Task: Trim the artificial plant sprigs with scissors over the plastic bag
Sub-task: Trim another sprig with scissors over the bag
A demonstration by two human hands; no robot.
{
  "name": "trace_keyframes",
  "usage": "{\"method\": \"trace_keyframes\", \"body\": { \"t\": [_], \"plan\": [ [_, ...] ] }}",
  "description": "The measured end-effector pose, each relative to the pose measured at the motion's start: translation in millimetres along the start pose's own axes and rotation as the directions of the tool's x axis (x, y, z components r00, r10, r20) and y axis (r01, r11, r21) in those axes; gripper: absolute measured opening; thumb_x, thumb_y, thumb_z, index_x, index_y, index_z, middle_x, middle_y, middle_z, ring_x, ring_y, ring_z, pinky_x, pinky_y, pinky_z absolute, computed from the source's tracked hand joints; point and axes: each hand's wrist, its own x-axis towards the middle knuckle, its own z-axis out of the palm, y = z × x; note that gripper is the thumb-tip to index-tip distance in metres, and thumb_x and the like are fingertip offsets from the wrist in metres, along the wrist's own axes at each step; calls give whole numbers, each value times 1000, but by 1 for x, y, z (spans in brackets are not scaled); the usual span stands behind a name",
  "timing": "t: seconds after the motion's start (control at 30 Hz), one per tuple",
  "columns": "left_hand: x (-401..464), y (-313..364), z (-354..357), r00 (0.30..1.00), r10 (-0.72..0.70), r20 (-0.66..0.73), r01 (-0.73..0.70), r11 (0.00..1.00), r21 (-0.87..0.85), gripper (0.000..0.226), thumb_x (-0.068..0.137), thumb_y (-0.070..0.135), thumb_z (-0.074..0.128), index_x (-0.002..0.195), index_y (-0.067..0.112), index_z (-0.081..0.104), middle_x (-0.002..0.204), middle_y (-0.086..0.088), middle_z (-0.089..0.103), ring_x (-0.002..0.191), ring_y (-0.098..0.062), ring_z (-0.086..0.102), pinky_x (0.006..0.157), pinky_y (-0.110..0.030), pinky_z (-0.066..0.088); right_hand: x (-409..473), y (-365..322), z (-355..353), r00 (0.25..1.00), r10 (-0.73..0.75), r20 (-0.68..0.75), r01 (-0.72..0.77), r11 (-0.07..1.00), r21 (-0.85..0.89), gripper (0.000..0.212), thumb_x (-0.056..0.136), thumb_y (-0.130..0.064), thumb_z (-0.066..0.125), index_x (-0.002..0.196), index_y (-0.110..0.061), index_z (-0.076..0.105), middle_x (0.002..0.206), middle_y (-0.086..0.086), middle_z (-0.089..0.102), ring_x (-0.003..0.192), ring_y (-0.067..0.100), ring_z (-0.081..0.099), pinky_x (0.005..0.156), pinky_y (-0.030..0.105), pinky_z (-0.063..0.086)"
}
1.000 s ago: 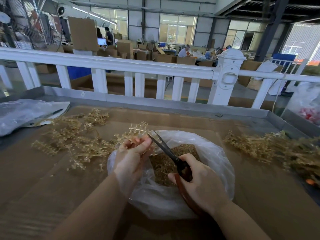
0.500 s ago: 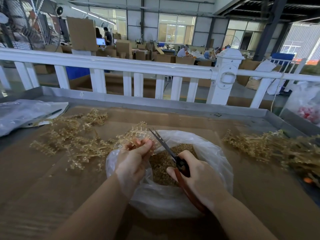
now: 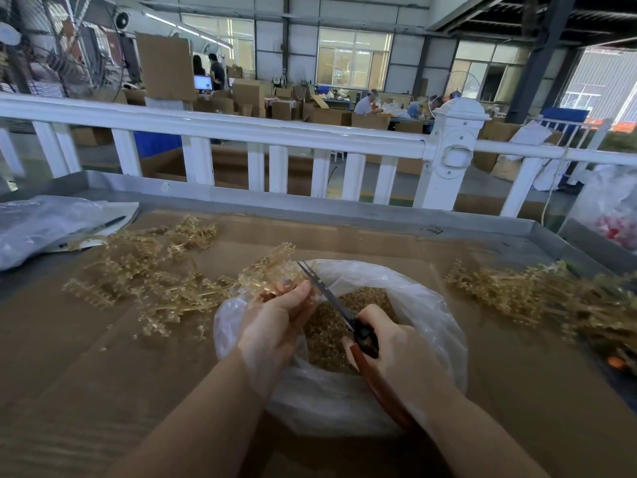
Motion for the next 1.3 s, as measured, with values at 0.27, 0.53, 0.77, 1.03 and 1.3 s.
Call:
{"method": "trace_keyframes", "body": {
  "t": [0.27,0.53,0.77,1.03,1.3],
  "plan": [
    [-4,-1,0,995,88,-48,-88,996,12,29,75,-13,64,70,9,45,67,-8,65,58,-14,69,50,-21,54,-2,-2,0,999,26,19,-26,1000,10,26,85,-56,57,91,-34,45,72,-12,59,66,-1,57,61,12,43],
    [-8,-3,0,996,80,-36,-79,996,39,37,78,-11,64,110,4,53,83,-12,66,68,-16,69,57,-22,56,-1,-6,2,999,37,32,-40,996,82,28,84,-55,58,87,-35,40,68,-12,51,65,-2,53,59,12,37],
    [-12,0,4,984,168,-57,-164,984,72,25,79,-15,60,86,7,52,76,-9,63,67,-15,68,60,-21,57,-1,-7,4,998,43,47,-47,996,73,28,84,-57,57,89,-36,40,74,-14,54,71,-3,55,61,10,38],
    [-14,2,8,986,157,-59,-153,986,59,25,80,-16,58,77,7,48,74,-8,63,72,-17,65,58,-21,58,-1,-7,5,997,62,39,-66,991,119,29,84,-57,56,89,-32,42,72,-9,56,70,4,56,69,23,48],
    [-15,4,7,983,186,-10,-185,980,70,34,79,-14,61,68,13,43,65,-3,63,65,-11,67,64,-20,58,0,-8,1,997,73,34,-77,986,147,28,85,-54,58,84,-31,42,65,-11,52,65,-2,53,60,15,39]
  ]
}}
